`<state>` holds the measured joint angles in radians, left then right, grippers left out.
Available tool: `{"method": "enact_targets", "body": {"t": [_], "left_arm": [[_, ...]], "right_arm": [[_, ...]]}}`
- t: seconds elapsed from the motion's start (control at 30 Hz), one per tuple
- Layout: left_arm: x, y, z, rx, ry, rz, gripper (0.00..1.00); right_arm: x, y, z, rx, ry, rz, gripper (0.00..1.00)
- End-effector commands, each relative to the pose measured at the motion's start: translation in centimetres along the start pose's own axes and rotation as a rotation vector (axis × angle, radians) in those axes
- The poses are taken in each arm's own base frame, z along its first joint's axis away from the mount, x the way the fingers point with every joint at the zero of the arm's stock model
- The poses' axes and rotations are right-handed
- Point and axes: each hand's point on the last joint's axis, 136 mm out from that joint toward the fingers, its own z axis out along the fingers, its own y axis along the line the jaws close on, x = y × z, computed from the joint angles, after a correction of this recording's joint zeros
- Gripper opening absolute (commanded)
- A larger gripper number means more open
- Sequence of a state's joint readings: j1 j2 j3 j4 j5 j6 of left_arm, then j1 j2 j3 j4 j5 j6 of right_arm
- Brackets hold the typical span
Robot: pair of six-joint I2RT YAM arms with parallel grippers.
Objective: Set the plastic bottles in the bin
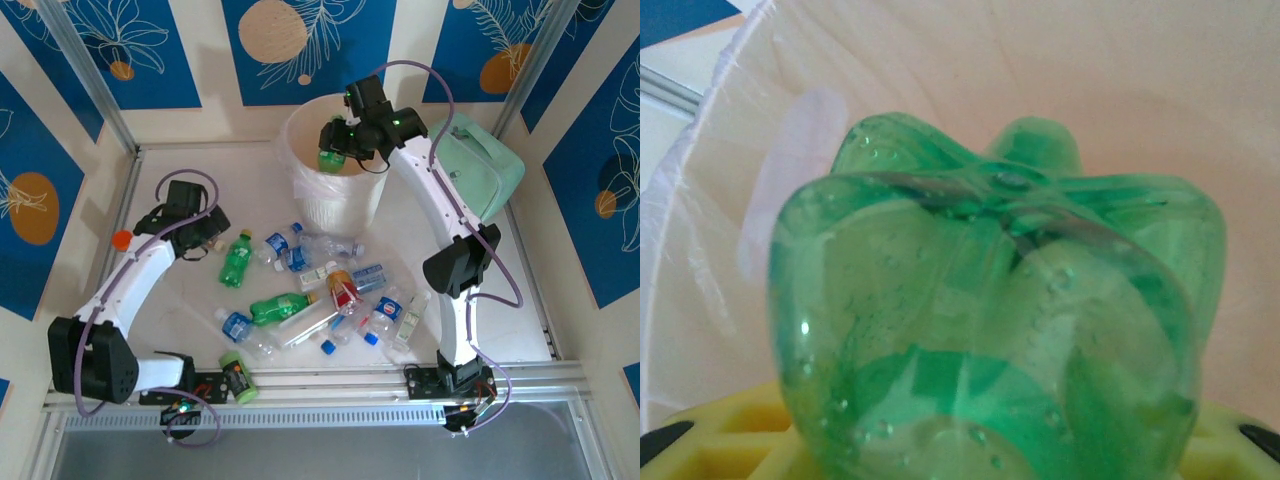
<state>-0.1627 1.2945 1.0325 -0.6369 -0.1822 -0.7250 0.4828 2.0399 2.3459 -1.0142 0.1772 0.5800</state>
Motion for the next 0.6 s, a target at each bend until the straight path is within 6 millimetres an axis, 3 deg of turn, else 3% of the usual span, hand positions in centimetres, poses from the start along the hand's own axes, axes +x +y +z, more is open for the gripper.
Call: {"method": "enact_targets", "body": {"t": [0.0, 0.3, 0.47, 0.57], "left_arm": [[0.1, 1.2, 0.9, -0.026, 0.031, -0.041, 0.95], [-1.1, 4.6, 2.9, -0.135, 0.044, -0.086, 0.99], [-1.5, 5.1, 4.3, -0.154, 0.055, -0.106, 0.99], [-1.5, 4.8, 5.5, -0.144, 0.074, -0.115, 0.99]], "right_arm": [[0.9, 2.5, -2.8, -0.098, 0.024, 0.012, 0.51], [2.2, 3.5, -2.9, -0.119, 0.058, 0.012, 0.51], [2.3, 3.5, -2.9, -0.116, 0.062, 0.011, 0.52], [2.1, 3.3, -3.0, -0.087, 0.051, 0.000, 0.76]]}}
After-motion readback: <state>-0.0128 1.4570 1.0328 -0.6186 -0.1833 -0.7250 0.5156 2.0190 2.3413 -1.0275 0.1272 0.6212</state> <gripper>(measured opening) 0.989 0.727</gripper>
